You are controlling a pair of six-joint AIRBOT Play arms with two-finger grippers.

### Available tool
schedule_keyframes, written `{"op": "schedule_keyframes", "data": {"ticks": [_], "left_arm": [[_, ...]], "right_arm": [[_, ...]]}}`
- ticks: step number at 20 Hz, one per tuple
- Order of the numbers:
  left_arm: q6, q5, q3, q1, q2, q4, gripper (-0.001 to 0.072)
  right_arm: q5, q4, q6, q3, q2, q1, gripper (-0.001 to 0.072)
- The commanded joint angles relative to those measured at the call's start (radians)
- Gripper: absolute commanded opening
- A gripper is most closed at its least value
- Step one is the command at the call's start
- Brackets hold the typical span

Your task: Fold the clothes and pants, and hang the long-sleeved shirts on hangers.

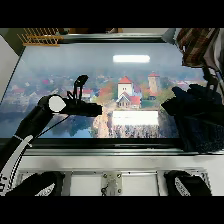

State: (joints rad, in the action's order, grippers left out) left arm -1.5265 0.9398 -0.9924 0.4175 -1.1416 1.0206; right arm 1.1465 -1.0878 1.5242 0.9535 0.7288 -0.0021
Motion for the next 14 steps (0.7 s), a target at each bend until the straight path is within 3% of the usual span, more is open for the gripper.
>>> {"op": "schedule_keyframes", "data": {"ticks": [1,14], "left_arm": [[0.0,0.002,0.0,0.0,-0.001,0.0,0.0014],[0.0,0.0,0.0,0.0,-0.001,0.0,0.0014]], "right_arm": [[-0.009,0.027,-0.016,0.0,0.021,0.062,0.0051],[0.031,0.031,-0.007,0.0,0.02,0.062,0.0051]]}}
